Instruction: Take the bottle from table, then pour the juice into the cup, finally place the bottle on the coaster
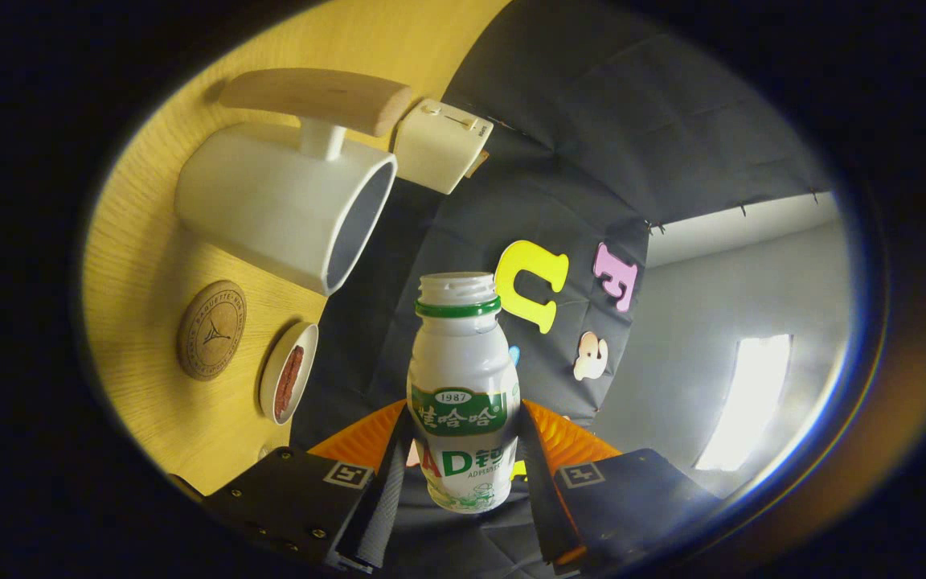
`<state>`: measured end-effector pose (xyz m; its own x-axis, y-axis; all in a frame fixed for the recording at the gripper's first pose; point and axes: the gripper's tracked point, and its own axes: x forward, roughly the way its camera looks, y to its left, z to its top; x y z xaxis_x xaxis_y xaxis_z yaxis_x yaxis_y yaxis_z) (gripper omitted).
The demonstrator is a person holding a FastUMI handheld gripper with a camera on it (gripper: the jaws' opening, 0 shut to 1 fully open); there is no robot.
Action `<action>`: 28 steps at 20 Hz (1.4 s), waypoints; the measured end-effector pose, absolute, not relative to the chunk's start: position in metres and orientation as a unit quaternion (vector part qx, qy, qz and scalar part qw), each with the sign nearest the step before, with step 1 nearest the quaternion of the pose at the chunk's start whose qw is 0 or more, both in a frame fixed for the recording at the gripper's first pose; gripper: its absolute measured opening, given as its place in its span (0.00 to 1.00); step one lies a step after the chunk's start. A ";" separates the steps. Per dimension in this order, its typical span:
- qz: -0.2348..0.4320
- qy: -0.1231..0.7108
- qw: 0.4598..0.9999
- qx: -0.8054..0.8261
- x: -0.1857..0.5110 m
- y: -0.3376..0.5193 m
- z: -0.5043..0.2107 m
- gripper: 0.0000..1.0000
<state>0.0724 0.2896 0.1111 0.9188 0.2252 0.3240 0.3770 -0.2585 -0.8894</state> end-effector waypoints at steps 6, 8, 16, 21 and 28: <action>-0.029 -0.158 0.714 -0.681 0.072 0.276 0.117 0.69; -0.015 -0.150 0.748 -0.647 0.069 0.274 0.117 0.69; 0.046 -0.082 0.881 -0.463 0.080 0.269 0.106 0.70; 0.096 -0.028 0.948 -0.303 0.087 0.272 0.094 0.70; 0.144 0.001 0.976 -0.162 0.090 0.283 0.080 0.69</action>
